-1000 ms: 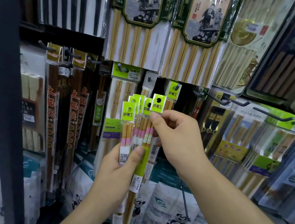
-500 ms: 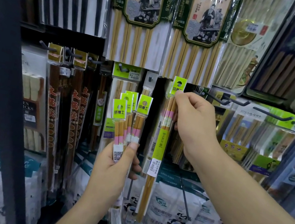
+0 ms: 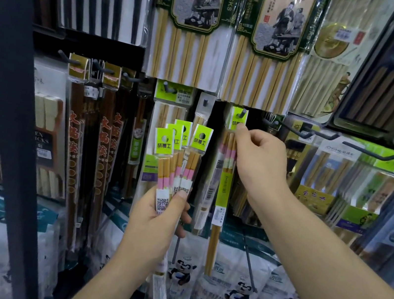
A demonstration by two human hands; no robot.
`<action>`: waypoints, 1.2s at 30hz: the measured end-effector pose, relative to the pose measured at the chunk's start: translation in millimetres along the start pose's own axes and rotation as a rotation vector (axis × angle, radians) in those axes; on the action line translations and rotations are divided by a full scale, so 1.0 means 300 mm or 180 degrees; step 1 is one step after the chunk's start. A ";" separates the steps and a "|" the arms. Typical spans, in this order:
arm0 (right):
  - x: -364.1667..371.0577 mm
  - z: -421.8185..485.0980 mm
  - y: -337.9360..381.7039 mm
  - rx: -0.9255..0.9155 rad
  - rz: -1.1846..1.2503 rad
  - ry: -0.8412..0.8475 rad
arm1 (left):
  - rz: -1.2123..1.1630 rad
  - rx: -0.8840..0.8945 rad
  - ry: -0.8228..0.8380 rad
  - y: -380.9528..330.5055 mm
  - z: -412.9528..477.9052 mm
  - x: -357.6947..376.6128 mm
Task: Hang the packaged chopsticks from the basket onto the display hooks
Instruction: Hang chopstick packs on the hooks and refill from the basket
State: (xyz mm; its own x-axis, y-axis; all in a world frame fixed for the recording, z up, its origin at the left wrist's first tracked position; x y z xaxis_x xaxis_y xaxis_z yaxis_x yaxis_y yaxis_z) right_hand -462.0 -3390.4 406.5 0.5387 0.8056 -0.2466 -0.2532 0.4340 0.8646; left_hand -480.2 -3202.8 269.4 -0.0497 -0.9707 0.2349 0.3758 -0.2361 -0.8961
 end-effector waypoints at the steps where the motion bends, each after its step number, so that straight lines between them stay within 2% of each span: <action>1: -0.003 0.002 -0.009 0.0024 -0.0032 -0.0038 | 0.0018 0.0004 0.0022 -0.001 0.000 0.004; 6: -0.016 -0.033 -0.044 0.0116 -0.0055 -0.0132 | -0.0076 0.0039 0.0078 -0.009 -0.002 0.023; 10: 0.064 -0.131 -0.004 -0.0157 0.0240 0.0638 | -0.0095 0.0046 0.0060 -0.011 -0.003 0.031; 13: 0.091 -0.168 0.037 -0.0436 0.0112 0.0812 | -0.0153 0.0100 0.0087 -0.023 -0.010 0.045; 17: 0.064 -0.148 0.064 -0.0446 0.0226 0.0699 | -0.0490 -0.0057 0.0063 -0.014 -0.012 0.050; 20: 0.009 -0.112 0.096 -0.0528 0.0422 0.0413 | -0.0595 -0.0067 0.0113 -0.010 -0.009 0.053; 27: -0.029 -0.039 0.088 -0.0362 0.0421 0.0050 | -0.0550 -0.0179 -0.0036 0.041 0.007 0.027; 36: -0.028 -0.028 0.043 -0.0217 0.0336 -0.0044 | -0.0209 0.0005 0.0175 0.026 0.011 0.023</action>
State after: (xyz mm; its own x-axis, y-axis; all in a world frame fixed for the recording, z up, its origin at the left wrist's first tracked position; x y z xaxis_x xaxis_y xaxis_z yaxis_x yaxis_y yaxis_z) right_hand -476.7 -3388.1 416.1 0.5169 0.8430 -0.1493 -0.3630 0.3737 0.8536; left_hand -474.4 -3211.2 265.2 -0.1251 -0.9541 0.2721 0.3715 -0.2993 -0.8788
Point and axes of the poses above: each hand's wrist, its own z-axis towards the middle knuckle, its own x-axis out of the palm, y = z × x, the point moved 10 cm from there along z, towards the middle knuckle, and after that the axes turned 5 degrees about x, right-handed, at the moved point
